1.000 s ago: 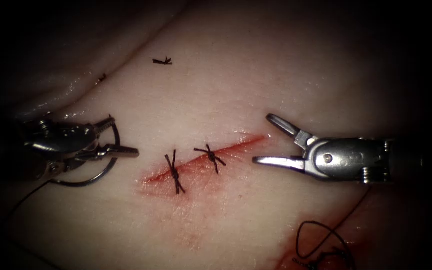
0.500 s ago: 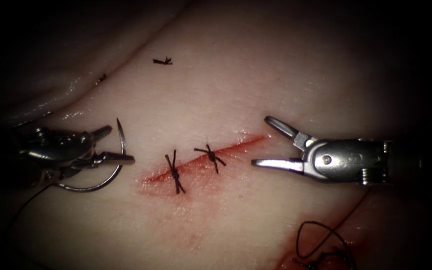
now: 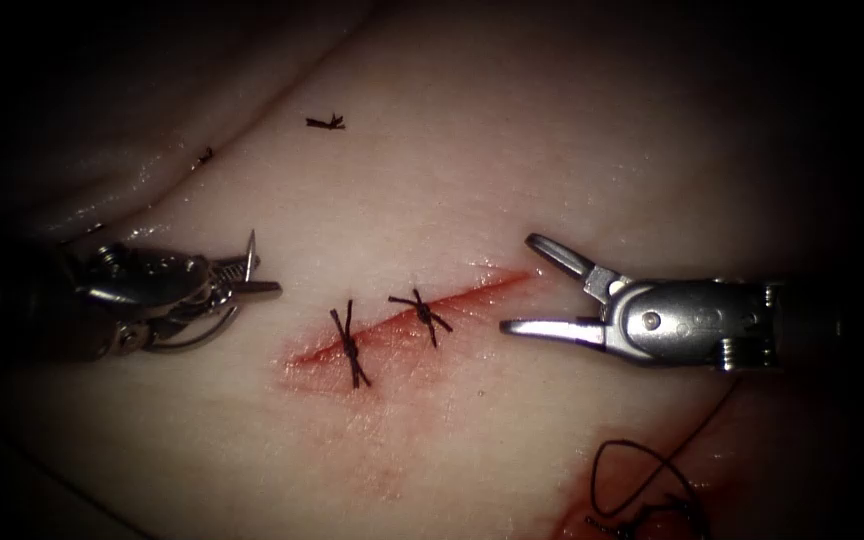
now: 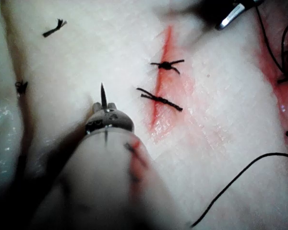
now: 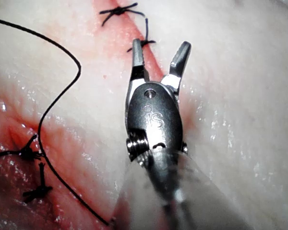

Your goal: Wound Closure

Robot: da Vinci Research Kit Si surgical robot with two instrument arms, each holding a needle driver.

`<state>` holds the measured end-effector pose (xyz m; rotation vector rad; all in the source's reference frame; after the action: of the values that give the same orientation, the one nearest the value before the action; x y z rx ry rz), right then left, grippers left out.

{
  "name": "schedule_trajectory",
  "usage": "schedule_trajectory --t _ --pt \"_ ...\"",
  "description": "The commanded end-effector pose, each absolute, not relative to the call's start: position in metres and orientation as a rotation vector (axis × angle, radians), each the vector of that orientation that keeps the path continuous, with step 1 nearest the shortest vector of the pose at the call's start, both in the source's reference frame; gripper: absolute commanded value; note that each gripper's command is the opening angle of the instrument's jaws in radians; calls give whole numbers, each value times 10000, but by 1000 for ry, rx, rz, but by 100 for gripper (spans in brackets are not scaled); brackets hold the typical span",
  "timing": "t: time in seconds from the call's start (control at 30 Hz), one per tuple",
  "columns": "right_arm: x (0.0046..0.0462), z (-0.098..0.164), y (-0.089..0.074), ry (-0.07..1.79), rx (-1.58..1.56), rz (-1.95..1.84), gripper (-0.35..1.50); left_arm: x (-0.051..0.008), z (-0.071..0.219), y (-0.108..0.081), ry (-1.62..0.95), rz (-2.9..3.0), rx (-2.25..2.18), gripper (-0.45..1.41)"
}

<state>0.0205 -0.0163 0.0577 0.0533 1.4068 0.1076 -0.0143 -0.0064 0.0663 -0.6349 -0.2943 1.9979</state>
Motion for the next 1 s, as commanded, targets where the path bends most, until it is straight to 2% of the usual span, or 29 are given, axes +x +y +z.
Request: schedule_trajectory --t 0.03,0.43,0.63,1.0 --pt "213 582 -167 1409 55 108 135 -148 666 -68 -295 2012 -635 -45" --pt "213 582 -168 1409 55 108 133 -180 612 -44 -154 2545 -952 -45" --pt "213 578 -165 1386 54 115 127 -206 582 -23 200 2854 -1118 -45" --pt "216 533 -141 1288 63 308 122 -233 561 -34 512 3187 -1129 -45"
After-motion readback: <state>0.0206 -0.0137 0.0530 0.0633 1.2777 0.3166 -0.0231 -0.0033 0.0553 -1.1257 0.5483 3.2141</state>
